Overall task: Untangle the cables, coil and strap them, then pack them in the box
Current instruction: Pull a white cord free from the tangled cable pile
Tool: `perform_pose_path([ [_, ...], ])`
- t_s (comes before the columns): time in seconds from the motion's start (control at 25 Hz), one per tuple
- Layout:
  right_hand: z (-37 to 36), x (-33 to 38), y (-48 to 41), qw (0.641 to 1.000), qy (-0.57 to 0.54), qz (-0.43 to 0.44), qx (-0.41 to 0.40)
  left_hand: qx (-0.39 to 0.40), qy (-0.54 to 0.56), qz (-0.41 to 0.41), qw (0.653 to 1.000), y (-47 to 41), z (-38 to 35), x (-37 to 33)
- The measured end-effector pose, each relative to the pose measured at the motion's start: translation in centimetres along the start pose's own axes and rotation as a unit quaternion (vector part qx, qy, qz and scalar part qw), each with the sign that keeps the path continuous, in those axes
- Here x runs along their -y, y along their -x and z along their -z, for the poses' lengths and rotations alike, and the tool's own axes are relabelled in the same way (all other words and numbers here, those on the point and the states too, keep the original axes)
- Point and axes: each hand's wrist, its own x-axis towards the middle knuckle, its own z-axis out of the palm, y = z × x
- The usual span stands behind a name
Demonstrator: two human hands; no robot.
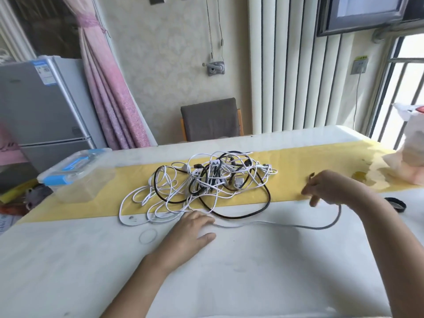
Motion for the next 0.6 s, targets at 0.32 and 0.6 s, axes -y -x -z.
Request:
perform_pose_path([
  [0.32,-5.0,6.9,7.2,0.963,-0.052,0.252,0.074,-0.143,0.049,-0.057,0.987,0.6,0.3,-4.3],
  [0.6,-1.6,8.5,7.0,0.842,-0.448,0.288,-0.086,-0.183,0.087,-0.034,0.979,-0.4,5.1,0.8],
])
